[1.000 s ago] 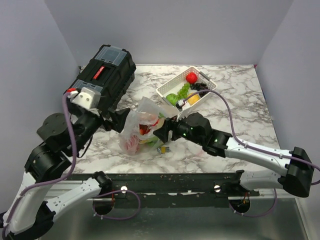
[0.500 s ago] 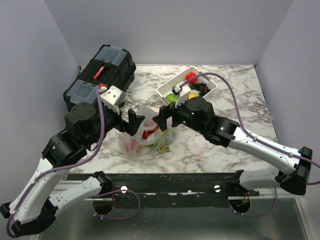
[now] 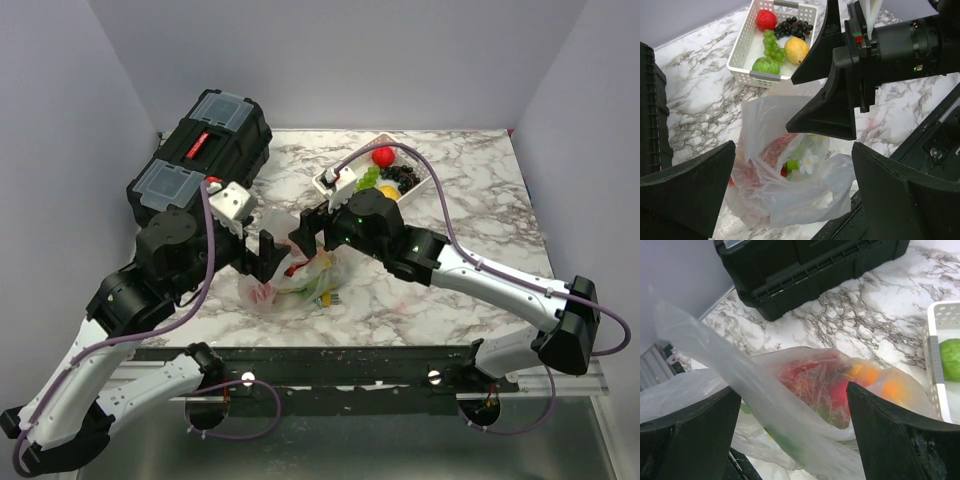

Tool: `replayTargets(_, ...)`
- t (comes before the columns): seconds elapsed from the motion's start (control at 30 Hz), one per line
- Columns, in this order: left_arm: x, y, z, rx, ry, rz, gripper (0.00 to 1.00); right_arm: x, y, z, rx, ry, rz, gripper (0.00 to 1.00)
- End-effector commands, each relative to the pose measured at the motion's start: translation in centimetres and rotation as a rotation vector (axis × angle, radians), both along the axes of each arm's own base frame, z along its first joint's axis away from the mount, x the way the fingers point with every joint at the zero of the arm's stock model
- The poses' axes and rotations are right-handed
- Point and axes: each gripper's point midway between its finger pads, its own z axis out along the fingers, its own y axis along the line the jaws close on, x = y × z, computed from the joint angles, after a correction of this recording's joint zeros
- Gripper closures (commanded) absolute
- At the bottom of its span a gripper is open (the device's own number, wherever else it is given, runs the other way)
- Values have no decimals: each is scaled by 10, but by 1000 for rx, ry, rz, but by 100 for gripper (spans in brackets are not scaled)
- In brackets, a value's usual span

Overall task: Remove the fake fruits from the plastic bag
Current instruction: Adjust the plastic bag at the center of the board.

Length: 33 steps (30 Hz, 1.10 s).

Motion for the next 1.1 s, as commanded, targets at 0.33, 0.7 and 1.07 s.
replayTargets(0.33, -38, 11, 34, -88, -74, -101, 1, -19, 14, 21, 62, -42, 141, 0)
replayTargets(0.7, -17, -8, 2, -16, 71, -79, 1, 0, 15, 32, 97, -73, 47, 10)
replayTargets(1.07, 57, 54, -18, 90, -25, 462, 80, 35, 18, 39, 213, -96, -144, 83)
